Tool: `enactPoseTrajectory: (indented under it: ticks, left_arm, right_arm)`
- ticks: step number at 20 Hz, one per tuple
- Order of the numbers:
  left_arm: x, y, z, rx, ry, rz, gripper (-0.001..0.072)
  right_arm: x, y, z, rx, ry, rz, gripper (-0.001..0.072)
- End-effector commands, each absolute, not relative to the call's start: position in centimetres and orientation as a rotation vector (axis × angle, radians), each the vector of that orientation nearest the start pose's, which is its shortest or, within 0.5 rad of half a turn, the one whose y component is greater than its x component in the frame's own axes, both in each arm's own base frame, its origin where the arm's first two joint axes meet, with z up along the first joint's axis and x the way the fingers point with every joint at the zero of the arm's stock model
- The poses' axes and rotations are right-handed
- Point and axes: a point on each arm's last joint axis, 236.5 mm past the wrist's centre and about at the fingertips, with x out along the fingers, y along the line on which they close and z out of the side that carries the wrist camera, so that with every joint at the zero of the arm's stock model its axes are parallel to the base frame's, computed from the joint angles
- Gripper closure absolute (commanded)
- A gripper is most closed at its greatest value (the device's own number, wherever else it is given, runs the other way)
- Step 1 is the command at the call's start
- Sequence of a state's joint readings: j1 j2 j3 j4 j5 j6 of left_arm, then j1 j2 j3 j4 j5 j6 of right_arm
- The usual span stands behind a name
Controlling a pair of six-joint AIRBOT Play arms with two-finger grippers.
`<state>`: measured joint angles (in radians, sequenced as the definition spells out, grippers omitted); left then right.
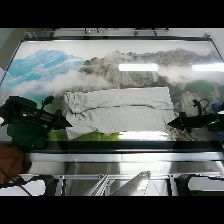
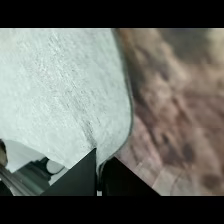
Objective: Fold the shirts.
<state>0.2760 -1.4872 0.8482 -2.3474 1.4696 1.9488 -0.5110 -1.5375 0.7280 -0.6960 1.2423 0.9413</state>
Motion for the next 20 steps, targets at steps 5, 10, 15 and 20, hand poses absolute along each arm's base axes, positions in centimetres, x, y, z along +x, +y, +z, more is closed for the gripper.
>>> enactPoseTrajectory:
  ticks: [5, 10, 15, 20]
  left_arm:
    - [24.7, -7.9, -3.3, -0.957, 1.739, -0.594, 0.0684]
    - [26.0, -4.4, -1.5, -0.979, 1.582, -0.493, 0.0685]
    - [25.9, -5.0, -1.4, -0.953, 1.589, -0.507, 0.0686]
    - [30.4, -6.1, 1.6, -0.742, 1.483, -0.561, 0.0686]
  right_arm:
    - [29.0, 3.9, -3.7, 1.015, 1.333, 0.489, 0.0694]
    - [28.9, -2.6, -0.3, 1.07, 1.138, 0.319, 0.0694]
    - [29.2, -0.4, -0.2, 1.037, 1.17, 0.383, 0.0694]
    - [33.3, 0.7, -0.6, 0.989, 1.075, 0.338, 0.0694]
